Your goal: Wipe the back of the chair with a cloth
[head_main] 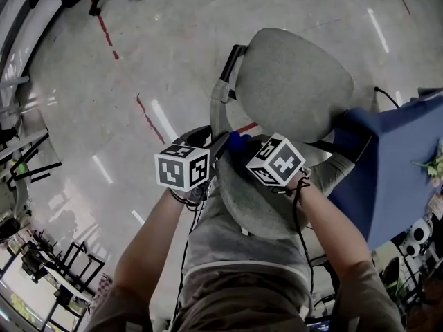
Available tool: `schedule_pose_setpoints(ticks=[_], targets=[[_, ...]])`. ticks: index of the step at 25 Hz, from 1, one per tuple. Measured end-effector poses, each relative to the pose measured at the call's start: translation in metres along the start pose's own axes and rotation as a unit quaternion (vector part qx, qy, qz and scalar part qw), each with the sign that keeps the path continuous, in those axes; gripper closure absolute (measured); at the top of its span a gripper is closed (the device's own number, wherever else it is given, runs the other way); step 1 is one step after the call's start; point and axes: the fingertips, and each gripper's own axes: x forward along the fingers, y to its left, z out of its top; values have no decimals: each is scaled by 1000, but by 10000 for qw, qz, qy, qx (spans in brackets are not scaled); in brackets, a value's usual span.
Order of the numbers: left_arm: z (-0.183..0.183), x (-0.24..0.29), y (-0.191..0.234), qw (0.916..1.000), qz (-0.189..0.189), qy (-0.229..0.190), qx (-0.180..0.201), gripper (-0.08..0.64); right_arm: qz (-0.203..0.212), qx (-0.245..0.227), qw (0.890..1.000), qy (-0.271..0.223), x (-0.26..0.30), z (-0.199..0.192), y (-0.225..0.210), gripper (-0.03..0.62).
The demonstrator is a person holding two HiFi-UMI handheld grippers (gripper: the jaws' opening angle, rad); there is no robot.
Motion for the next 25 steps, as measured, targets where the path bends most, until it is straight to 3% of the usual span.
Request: schedule_pose_setpoints(ticks=[4, 7, 11, 14, 17, 20, 25], targets=[[-1, 0, -1, 9999, 53, 41, 153, 344, 449, 422, 9976, 311, -12, -55, 15, 515], [-1, 0, -1, 9999, 47, 49, 137, 344, 478, 692, 9947, 592, -32, -105, 16, 515], [-1, 0, 0, 9998, 30, 94, 152, 344, -95, 212, 9838, 1775, -77, -170, -2, 515], [-1, -1, 1, 9998, 47, 117, 153, 344, -731, -313, 9602, 2677, -120, -207, -30, 515], [0, 1, 1, 9998, 44, 117, 148, 344, -1263, -429, 9372, 3224, -163, -225, -59, 515], [0, 1, 2, 9998, 53, 105, 145, 344, -1227, -169, 9421, 3117, -162, -221, -63, 515], [0, 2, 1, 9997, 67, 140, 169, 344, -415, -61, 9655, 2568, -99, -197, -21, 515]])
